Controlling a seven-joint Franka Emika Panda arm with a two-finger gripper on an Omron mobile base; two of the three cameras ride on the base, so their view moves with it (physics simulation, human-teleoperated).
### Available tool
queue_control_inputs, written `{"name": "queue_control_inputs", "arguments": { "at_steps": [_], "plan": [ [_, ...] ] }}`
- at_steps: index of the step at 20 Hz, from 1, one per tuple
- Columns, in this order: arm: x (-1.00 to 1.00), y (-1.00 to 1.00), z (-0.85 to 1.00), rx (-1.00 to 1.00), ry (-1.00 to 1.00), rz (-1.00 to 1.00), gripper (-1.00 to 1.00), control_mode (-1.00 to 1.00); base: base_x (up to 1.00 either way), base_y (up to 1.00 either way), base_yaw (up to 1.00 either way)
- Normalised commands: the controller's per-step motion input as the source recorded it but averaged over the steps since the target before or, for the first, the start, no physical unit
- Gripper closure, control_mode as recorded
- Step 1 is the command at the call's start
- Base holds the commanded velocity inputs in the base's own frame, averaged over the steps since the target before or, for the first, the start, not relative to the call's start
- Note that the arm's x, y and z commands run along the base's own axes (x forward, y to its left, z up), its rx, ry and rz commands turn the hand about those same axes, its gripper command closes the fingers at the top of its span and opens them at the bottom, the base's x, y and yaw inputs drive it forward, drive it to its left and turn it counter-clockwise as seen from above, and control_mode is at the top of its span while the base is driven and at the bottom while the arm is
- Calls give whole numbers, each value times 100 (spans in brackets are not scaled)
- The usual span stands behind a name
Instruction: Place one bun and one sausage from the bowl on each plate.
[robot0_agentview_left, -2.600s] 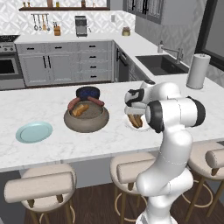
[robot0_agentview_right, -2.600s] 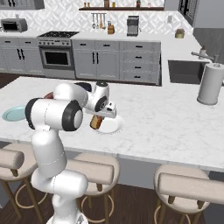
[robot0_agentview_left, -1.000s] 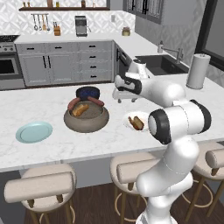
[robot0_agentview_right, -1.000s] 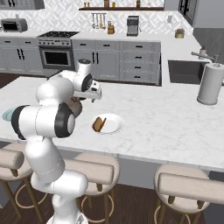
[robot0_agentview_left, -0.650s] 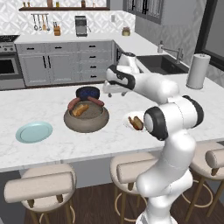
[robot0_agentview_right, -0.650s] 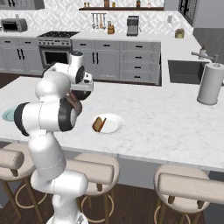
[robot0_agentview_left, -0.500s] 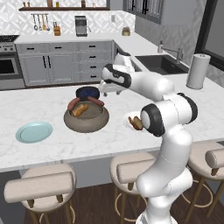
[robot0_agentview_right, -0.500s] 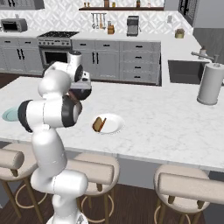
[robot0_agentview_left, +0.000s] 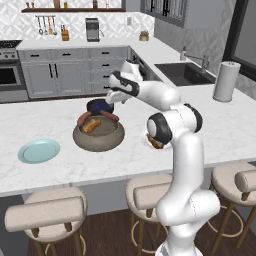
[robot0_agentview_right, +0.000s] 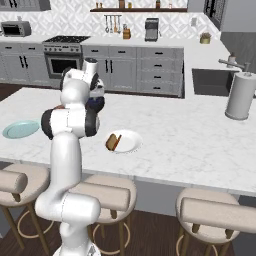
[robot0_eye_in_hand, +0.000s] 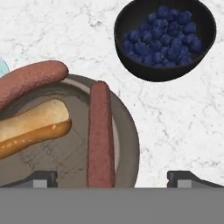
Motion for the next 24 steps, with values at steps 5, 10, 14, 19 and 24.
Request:
{"name": "queue_control_inputs", "arguments": {
  "at_steps": [5, 10, 14, 19, 24],
  "plan": [
    [25, 33, -22, -9, 11, 14, -100, -100, 0, 0, 0],
    [-14, 13, -30, -7, 2, 9, -100, -100, 0, 0, 0],
    [0, 0, -37, -1, 0, 7, -100, -100, 0, 0, 0],
    [-8, 5, -47, -1, 0, 6, -100, -100, 0, 0, 0],
    [-22, 13, -21, -1, 0, 4, -100, -100, 0, 0, 0]
  ]
}}
